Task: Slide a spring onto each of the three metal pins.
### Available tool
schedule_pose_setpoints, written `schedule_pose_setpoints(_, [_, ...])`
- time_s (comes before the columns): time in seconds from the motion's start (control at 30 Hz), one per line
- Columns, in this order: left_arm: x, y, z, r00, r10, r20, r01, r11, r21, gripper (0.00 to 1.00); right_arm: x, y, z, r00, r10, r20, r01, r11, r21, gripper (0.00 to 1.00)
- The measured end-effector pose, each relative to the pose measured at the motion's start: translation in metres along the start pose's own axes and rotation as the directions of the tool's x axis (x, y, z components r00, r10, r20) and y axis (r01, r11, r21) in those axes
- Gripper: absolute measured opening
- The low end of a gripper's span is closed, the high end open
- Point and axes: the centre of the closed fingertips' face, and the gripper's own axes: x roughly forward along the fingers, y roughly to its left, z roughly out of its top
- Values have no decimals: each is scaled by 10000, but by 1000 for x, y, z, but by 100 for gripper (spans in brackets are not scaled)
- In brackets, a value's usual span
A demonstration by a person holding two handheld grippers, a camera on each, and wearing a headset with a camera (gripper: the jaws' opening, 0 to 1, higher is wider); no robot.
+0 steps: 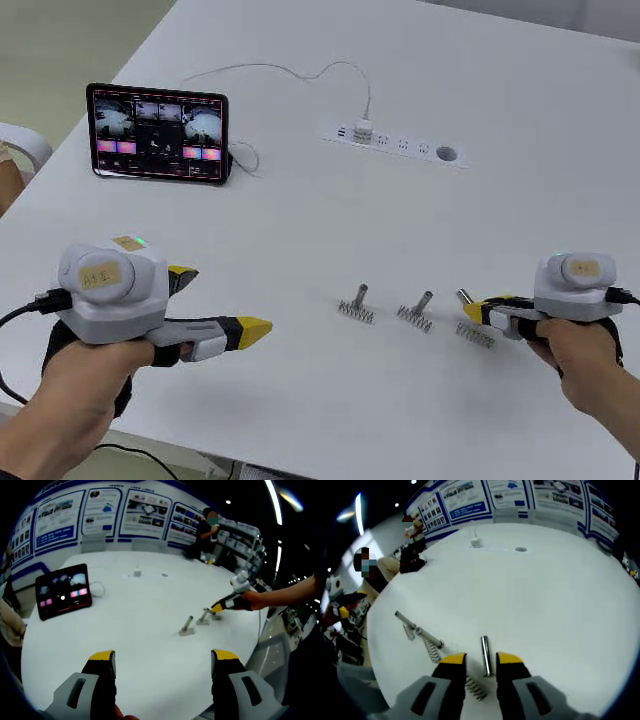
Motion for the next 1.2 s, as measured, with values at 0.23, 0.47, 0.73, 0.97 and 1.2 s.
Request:
schedule_pose_setpoints(0.23, [2, -1, 2, 10000, -15, -3, 15, 10000, -2, 79, 10, -3, 1, 9994, -71, -347, 53, 9986, -522, 25])
schedule_pose_setpoints(0.47, [3, -2, 2, 9999, -59, -109, 61, 9999, 137, 79, 17, -5, -2, 9974, -188, -694, 79, 9879, -1546, 25])
schedule_pose_setpoints(0.73, [4, -4, 0, 9998, -130, -146, 133, 9996, 229, 77, 19, -10, -4, 9934, -386, -1080, 147, 9768, -2135, 21])
schedule_pose_setpoints(0.97, [5, -6, -5, 9996, -203, -185, 205, 9997, 148, 77, 23, -11, -1, 9906, -460, -1286, 144, 9716, -2363, 18])
schedule_pose_setpoints(1.2, [5, -4, -6, 9996, -172, -246, 176, 9997, 155, 76, 29, -13, 2, 9840, -741, -1618, 231, 9548, -2964, 17])
